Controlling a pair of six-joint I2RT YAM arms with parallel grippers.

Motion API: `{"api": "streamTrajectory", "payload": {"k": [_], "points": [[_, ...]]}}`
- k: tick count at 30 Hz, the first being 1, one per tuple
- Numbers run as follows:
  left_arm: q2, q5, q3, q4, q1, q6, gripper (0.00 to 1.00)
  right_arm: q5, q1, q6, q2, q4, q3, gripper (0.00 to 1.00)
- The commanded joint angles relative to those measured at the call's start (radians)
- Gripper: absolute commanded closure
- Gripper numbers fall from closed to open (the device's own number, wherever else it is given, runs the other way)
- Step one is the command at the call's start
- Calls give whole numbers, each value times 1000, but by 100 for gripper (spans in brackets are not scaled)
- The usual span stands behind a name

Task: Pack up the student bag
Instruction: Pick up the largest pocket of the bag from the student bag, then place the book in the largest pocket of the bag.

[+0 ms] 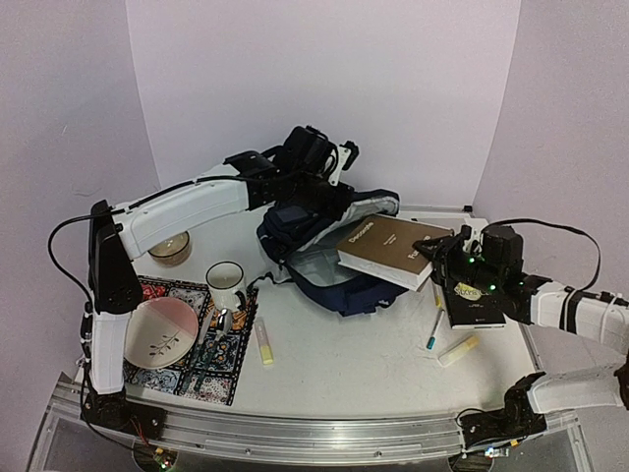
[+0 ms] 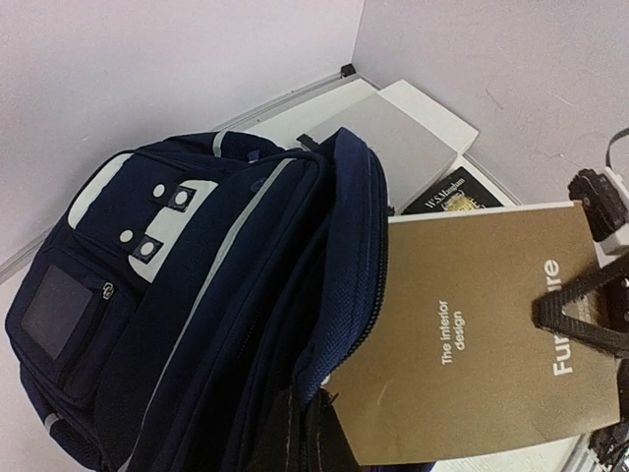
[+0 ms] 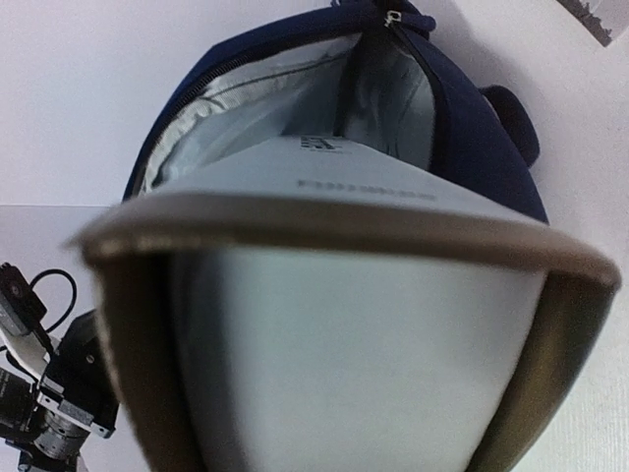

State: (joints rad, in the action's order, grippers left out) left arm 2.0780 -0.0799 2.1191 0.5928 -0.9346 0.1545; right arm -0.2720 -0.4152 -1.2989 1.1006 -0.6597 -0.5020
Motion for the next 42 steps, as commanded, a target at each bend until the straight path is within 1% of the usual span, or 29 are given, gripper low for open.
{"api": "streamTrajectory", "payload": {"k": [1, 7, 11, 18, 25, 29, 33, 36, 37, 40, 42], "points": [[-135, 26, -15, -108, -4, 22, 100, 14, -4, -38, 28, -126, -105, 72], [-133, 169, 25, -109, -6, 74, 100, 80, -40, -45, 119, -120, -157, 74], [-121, 228, 65, -110, -10, 85, 100, 120, -86, -48, 209, -161, -193, 76], [-130, 272, 86, -111, -15, 90, 100, 216, -143, -31, 339, -144, -313, 76], [-143, 295, 67, -113, -19, 60, 100, 248, -187, -15, 544, -104, -473, 75], [-150, 305, 47, -114, -21, 34, 100, 270, -204, -13, 625, -73, -549, 70], [-146, 339, 34, -124, -21, 18, 100, 257, -219, -15, 704, -63, -625, 69], [-145, 345, 21, -130, -21, -2, 100, 250, -229, 6, 741, -42, -667, 63], [-148, 333, 10, -131, -21, -7, 100, 253, -229, 17, 745, -15, -674, 59], [-163, 234, -21, -135, -20, -26, 100, 258, -229, 37, 741, 31, -668, 49], [-170, 171, -43, -137, -19, -35, 100, 248, -229, 58, 732, 57, -663, 41]]}}
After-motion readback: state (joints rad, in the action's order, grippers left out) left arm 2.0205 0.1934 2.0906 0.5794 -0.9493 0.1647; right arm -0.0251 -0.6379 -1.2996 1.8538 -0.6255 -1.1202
